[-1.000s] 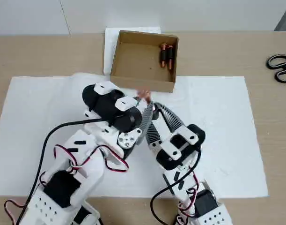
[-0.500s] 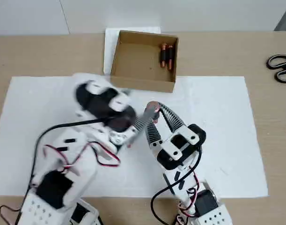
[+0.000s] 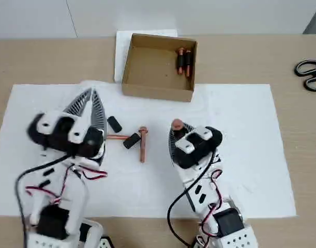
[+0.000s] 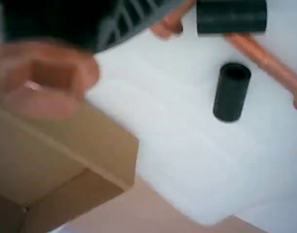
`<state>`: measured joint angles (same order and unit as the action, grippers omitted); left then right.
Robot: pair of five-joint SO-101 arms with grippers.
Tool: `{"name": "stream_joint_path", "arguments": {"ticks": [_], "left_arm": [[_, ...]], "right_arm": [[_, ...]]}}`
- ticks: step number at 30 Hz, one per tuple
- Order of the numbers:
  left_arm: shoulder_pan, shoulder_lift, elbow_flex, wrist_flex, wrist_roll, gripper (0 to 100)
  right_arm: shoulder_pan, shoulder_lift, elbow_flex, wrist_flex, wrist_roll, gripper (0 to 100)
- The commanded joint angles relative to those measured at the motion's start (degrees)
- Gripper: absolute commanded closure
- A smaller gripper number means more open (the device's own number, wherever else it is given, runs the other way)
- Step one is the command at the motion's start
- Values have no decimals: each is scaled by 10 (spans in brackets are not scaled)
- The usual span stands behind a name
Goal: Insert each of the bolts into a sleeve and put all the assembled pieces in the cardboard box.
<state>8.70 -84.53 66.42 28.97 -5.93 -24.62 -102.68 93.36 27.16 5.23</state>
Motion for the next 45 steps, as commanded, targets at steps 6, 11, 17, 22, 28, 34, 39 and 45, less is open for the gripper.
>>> {"name": "stream_joint_path", "arguments": {"ticks": [6,11,17,22,28,34,39,45], "left_arm": [[-15,-101,182,-76,2,994],[-15,-125,216,-77,2,994],[-17,-176,250,-78,37,994],[-55,-196,271,-105,37,994],[-103,-195,297,-194,38,994],[-102,-195,297,-193,38,994],[-103,-195,298,-193,38,994],[-103,-195,298,-193,38,994]], "right_arm": [[99,116,-148,-10,-22,994],[142,341,-244,-126,-25,994],[145,684,-447,-162,-25,994],[145,939,-661,-178,-25,994],[144,1172,-897,-226,-25,994],[130,1364,-1087,-261,-26,994],[102,1486,-1211,-263,-26,994],[82,1587,-1319,-258,-25,991]]}}
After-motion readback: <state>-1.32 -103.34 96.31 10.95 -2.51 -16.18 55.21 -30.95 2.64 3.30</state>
